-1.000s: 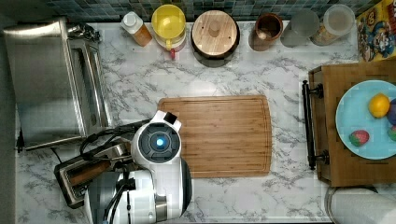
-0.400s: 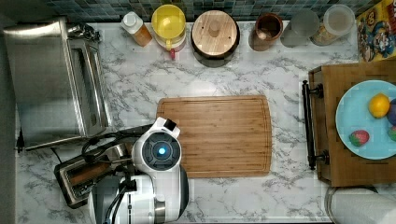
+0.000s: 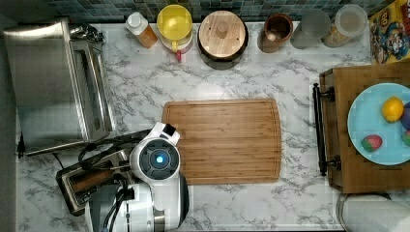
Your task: Turn on the toaster.
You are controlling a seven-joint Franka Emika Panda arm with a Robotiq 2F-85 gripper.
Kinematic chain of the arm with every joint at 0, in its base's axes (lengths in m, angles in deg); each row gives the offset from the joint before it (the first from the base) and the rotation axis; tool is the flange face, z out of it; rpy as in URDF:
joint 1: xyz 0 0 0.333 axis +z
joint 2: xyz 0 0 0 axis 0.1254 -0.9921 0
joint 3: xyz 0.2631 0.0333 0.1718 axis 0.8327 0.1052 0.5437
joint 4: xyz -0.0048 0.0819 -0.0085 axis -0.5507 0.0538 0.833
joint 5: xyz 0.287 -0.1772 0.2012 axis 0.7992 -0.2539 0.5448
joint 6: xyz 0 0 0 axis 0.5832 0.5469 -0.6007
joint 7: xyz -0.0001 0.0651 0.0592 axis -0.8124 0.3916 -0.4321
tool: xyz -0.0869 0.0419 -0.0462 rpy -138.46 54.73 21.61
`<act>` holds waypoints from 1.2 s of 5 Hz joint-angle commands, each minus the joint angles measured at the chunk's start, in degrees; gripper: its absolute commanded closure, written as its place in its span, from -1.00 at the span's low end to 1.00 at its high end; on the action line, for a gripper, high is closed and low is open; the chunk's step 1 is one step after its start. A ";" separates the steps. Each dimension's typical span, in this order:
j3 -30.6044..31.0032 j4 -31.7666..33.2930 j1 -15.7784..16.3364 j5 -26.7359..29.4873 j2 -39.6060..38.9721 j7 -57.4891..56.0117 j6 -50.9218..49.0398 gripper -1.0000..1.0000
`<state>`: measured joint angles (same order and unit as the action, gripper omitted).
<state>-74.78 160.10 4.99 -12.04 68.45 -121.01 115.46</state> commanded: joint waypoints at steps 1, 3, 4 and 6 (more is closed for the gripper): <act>0.63 -1.78 0.30 0.40 -3.37 2.88 0.26 1.00; 2.30 -2.06 0.89 -0.90 -6.96 4.16 1.24 1.00; 1.79 -1.73 0.24 -0.88 -8.88 4.96 1.21 1.00; 0.05 -0.17 -1.39 -2.02 -14.67 6.71 0.81 1.00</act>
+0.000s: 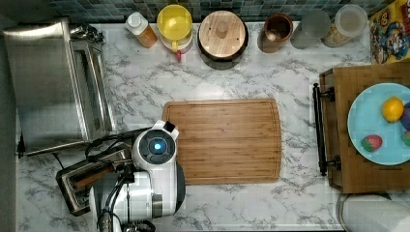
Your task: Turn on the toaster.
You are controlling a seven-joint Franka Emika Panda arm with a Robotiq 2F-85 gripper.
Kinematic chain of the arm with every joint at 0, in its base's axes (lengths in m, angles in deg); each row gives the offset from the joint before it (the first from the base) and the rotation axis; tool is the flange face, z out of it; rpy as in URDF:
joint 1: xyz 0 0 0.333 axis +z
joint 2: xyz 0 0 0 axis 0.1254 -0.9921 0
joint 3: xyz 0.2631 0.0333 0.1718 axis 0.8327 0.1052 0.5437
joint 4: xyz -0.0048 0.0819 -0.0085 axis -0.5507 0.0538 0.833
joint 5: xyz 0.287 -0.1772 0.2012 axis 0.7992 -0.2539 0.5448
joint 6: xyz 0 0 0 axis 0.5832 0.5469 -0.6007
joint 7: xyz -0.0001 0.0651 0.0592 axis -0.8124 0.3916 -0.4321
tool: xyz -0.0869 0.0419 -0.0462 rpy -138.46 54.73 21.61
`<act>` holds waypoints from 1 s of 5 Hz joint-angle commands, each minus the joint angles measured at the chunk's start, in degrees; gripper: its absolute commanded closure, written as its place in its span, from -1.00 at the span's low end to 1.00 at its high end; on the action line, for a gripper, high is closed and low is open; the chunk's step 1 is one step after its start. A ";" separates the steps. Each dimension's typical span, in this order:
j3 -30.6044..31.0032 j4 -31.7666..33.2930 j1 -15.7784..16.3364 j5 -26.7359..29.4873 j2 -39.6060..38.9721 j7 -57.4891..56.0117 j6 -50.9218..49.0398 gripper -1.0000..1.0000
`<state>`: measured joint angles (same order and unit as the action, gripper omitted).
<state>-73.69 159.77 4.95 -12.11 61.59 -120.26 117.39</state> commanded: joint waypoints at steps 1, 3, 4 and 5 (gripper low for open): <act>-2.24 1.76 -1.78 -1.09 -12.71 4.74 -1.14 1.00; -3.54 2.89 -0.56 -4.94 -15.33 4.52 -0.11 1.00; -3.83 2.90 -0.25 -4.86 -15.32 4.46 -0.13 1.00; -3.81 2.91 -0.28 -4.87 -15.33 4.47 -0.12 1.00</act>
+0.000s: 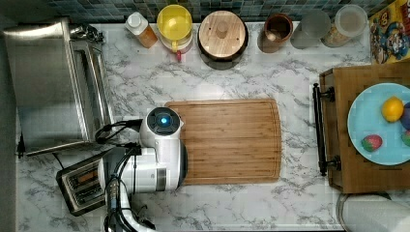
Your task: Turn on the toaster.
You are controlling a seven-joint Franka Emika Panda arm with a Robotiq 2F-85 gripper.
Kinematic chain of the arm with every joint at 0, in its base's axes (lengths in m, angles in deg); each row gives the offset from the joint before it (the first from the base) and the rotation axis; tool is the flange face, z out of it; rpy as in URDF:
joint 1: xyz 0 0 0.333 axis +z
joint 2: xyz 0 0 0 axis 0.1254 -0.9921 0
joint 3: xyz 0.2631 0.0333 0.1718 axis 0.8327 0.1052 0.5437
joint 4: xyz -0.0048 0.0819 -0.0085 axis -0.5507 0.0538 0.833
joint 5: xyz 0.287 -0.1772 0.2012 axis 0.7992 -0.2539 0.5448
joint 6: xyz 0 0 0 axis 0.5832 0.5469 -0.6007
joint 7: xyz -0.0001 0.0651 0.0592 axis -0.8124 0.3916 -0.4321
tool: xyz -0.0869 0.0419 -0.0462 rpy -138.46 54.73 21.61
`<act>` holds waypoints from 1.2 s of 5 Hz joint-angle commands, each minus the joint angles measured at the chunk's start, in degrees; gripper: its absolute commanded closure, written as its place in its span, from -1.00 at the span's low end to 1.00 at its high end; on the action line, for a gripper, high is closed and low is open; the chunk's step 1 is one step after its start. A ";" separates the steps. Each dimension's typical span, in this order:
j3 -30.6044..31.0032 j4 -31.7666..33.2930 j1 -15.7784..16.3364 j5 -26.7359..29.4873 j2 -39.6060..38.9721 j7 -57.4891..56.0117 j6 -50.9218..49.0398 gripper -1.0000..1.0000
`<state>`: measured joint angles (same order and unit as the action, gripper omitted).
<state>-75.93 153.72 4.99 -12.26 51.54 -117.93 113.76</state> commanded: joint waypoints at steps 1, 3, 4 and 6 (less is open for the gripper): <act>-1.61 8.93 -0.28 -4.71 -5.28 2.17 3.51 1.00; -1.21 8.94 -0.69 -4.79 -5.28 2.23 3.54 1.00; -1.24 8.95 -0.64 -4.80 -5.28 2.20 3.53 1.00; -1.83 8.96 -0.05 -4.66 -5.28 2.12 3.49 1.00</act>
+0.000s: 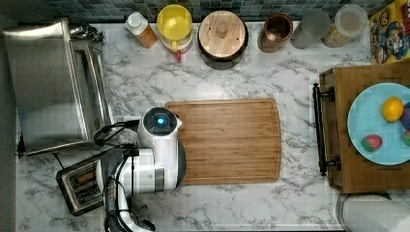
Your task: Turn on the toaster.
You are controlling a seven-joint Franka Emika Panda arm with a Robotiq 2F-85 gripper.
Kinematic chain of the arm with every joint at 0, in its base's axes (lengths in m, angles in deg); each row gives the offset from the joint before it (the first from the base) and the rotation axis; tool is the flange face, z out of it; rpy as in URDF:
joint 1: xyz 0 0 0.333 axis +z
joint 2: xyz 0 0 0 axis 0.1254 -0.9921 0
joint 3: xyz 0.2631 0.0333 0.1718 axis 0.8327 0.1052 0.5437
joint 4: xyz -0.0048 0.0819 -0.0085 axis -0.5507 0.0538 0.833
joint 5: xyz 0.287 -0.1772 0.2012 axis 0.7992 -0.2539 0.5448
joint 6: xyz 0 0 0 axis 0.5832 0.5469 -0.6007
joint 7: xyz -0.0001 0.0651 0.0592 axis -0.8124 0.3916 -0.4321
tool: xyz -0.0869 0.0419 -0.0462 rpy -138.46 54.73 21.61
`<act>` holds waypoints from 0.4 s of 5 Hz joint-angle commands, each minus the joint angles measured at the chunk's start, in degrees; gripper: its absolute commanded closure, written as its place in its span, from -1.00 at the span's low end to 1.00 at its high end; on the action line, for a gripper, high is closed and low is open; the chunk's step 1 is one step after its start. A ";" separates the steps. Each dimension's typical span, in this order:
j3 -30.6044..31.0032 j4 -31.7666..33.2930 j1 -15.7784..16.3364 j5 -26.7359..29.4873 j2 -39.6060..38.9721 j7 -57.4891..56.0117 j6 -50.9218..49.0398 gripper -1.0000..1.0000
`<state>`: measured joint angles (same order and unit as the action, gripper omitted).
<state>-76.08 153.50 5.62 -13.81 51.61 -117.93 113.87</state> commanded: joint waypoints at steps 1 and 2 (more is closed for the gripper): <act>-2.03 9.14 -0.32 -3.04 -5.33 2.06 3.36 1.00; -1.64 9.16 -0.72 -3.12 -5.34 2.13 3.39 1.00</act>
<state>-76.86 153.84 6.55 -13.76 51.91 -117.93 114.32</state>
